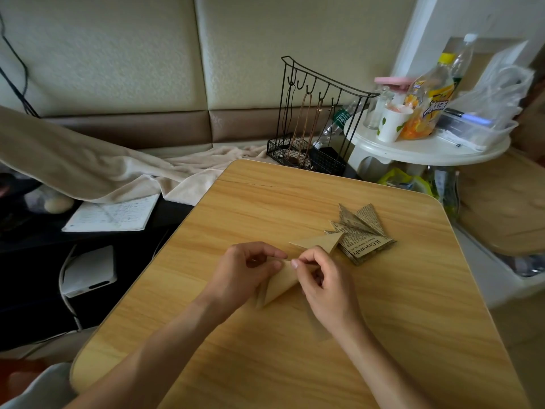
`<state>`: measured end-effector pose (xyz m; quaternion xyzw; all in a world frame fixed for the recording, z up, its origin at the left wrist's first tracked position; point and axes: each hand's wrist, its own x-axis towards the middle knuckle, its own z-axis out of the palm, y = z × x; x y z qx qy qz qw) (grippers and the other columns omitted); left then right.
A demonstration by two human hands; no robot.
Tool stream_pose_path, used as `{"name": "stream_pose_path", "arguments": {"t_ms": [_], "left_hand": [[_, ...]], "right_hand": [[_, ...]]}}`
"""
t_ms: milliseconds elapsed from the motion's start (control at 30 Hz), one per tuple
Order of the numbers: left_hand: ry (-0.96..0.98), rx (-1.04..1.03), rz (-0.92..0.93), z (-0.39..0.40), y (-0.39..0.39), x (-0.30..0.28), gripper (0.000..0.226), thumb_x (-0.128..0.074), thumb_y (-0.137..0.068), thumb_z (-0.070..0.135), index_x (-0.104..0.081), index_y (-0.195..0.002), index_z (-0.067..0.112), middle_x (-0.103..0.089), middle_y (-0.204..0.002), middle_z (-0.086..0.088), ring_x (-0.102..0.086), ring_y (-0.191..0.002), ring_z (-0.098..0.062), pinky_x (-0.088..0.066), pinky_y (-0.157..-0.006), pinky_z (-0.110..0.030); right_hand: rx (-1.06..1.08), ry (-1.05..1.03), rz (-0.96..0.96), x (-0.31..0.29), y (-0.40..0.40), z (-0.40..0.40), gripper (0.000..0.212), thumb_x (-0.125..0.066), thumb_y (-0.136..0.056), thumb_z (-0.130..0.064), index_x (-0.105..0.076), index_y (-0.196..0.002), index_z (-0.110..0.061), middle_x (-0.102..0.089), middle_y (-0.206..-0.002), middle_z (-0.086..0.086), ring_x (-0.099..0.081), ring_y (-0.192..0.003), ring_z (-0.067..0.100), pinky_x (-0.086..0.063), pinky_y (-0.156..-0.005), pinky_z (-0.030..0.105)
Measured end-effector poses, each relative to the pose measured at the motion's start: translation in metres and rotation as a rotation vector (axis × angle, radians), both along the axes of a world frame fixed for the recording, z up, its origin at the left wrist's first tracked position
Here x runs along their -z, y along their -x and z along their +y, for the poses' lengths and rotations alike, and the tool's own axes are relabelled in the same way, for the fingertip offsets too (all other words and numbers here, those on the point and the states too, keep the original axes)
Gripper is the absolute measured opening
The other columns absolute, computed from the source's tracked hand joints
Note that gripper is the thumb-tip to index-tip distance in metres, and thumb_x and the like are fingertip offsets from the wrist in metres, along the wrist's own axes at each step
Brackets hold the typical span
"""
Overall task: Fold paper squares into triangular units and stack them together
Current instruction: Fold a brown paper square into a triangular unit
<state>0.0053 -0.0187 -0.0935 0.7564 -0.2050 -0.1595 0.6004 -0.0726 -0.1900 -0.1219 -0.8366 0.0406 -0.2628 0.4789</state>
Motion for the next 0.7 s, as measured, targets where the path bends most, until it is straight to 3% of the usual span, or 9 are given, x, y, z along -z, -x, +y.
{"name": "stream_pose_path", "arguments": {"t_ms": [100,167,267,467,700], "left_hand": [[0.024,-0.023,0.025,-0.0004,0.0022,-0.0025,0.017,-0.075,-0.092,0.012,-0.082,-0.095,0.026,-0.075,-0.079,0.015,-0.064,-0.071,0.005,-0.047,-0.064,-0.011],[0.02,-0.06,0.026,0.0,0.0019,-0.0027,0.02,-0.073,-0.093,0.011,-0.081,-0.094,0.03,-0.077,-0.087,0.01,-0.069,-0.081,-0.003,-0.054,-0.072,-0.018],[0.006,-0.099,0.011,0.0004,0.0021,-0.003,0.027,-0.071,-0.094,0.01,-0.081,-0.093,0.035,-0.077,-0.092,0.008,-0.071,-0.089,-0.01,-0.058,-0.08,-0.023],[-0.006,-0.104,0.004,-0.002,0.0053,-0.005,0.029,-0.068,-0.096,0.007,-0.08,-0.09,0.033,-0.077,-0.091,0.008,-0.071,-0.084,-0.009,-0.058,-0.074,-0.026],[0.012,-0.1,0.031,-0.0029,0.0052,-0.0061,0.027,-0.067,-0.097,0.009,-0.08,-0.091,0.031,-0.076,-0.093,0.005,-0.07,-0.086,-0.014,-0.058,-0.075,-0.028]], "right_hand": [[0.001,-0.027,-0.025,-0.0031,0.0012,0.0012,0.01,-0.068,-0.099,-0.018,-0.062,-0.091,-0.022,-0.062,-0.075,-0.011,-0.056,-0.058,0.012,-0.042,-0.052,0.023],[-0.007,-0.07,-0.013,-0.0039,0.0019,0.0018,0.003,-0.065,-0.1,-0.021,-0.064,-0.098,-0.023,-0.066,-0.083,-0.011,-0.061,-0.062,0.015,-0.049,-0.055,0.028],[0.003,-0.074,0.012,-0.0028,0.0014,0.0016,0.01,-0.064,-0.1,-0.013,-0.066,-0.094,-0.022,-0.064,-0.075,-0.01,-0.059,-0.06,0.016,-0.048,-0.055,0.029],[0.005,-0.098,0.057,-0.0036,0.0012,0.0017,0.002,-0.07,-0.097,-0.016,-0.069,-0.097,-0.018,-0.068,-0.079,-0.004,-0.058,-0.065,0.008,-0.045,-0.058,0.018],[-0.03,-0.092,0.091,-0.0043,0.0001,-0.0008,0.017,-0.07,-0.097,-0.017,-0.064,-0.081,-0.02,-0.055,-0.063,-0.005,-0.047,-0.057,0.005,-0.038,-0.053,0.023]]}}
